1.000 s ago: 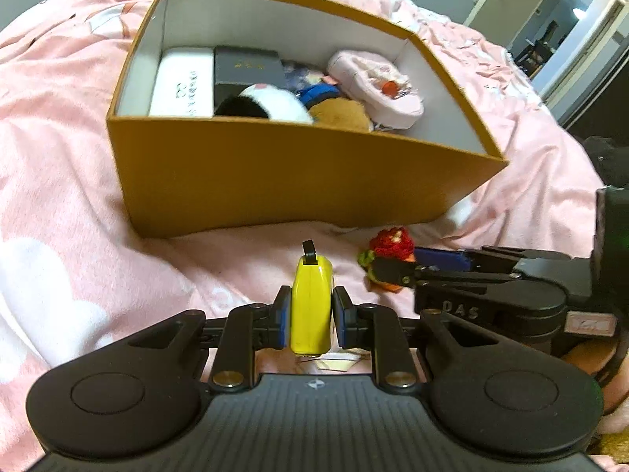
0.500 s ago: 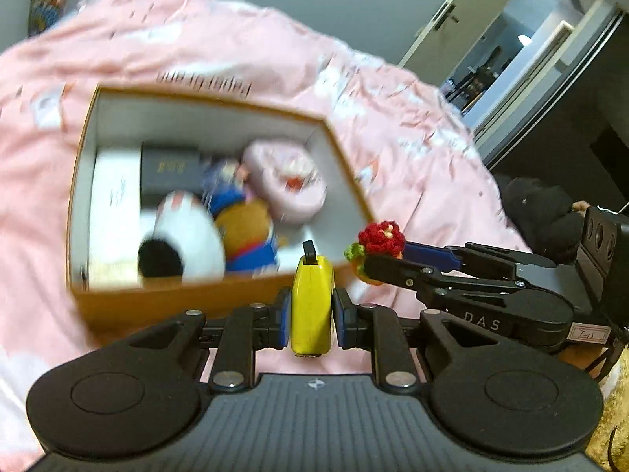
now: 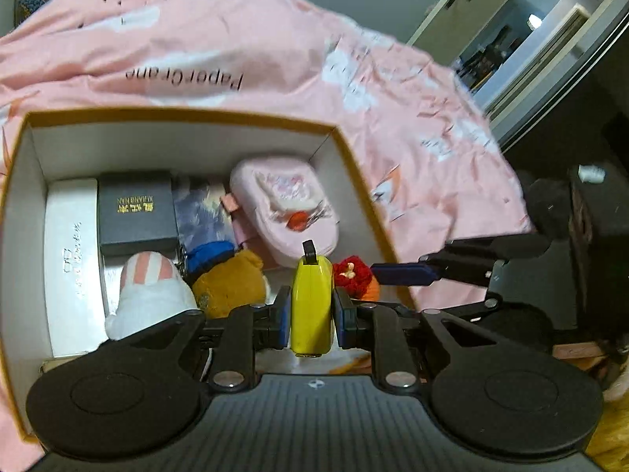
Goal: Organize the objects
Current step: 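Carry the yellow plush and orange ball over the orange box with both tools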
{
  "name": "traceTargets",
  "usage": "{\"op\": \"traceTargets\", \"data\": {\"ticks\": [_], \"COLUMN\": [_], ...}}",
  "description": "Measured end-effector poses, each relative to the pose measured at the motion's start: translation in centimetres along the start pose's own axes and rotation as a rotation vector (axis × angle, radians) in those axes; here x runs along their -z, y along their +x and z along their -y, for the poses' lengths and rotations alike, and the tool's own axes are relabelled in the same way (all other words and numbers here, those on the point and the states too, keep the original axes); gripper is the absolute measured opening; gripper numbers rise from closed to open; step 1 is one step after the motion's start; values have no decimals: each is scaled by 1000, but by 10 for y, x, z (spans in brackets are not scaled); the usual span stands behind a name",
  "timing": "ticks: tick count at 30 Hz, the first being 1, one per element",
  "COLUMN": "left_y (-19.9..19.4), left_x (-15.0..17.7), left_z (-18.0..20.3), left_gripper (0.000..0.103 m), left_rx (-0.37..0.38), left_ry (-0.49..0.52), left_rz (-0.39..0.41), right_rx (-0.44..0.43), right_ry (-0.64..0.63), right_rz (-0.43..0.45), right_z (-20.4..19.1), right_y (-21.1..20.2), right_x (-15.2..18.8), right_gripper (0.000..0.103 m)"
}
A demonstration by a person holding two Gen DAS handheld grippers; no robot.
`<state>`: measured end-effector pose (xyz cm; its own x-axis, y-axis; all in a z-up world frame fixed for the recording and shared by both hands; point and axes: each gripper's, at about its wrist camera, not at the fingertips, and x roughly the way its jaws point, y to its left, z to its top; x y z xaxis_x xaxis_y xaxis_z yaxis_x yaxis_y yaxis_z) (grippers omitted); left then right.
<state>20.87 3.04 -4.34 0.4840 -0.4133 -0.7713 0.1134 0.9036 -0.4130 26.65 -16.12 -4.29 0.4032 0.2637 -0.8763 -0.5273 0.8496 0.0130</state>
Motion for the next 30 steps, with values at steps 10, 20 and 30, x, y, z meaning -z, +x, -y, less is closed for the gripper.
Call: {"op": "traceTargets", "data": {"ticks": [10, 20, 30], "left_y": [21, 25, 37], "left_x": [-2, -6, -14], "left_z": [-5, -13, -6], "left_gripper": [24, 24, 23], "left_rx": [-20, -6, 2], "left_ry": [25, 11, 17], "left_rz": [-50, -65, -69], "right_rx": [43, 49, 22], "right_ry": [-182, -198, -91], "right_rz": [-156, -168, -16], "right_z": [-11, -9, 6], "right_y": [37, 31, -17], "right_x": [-12, -12, -6], "right_gripper": [44, 44, 51]}}
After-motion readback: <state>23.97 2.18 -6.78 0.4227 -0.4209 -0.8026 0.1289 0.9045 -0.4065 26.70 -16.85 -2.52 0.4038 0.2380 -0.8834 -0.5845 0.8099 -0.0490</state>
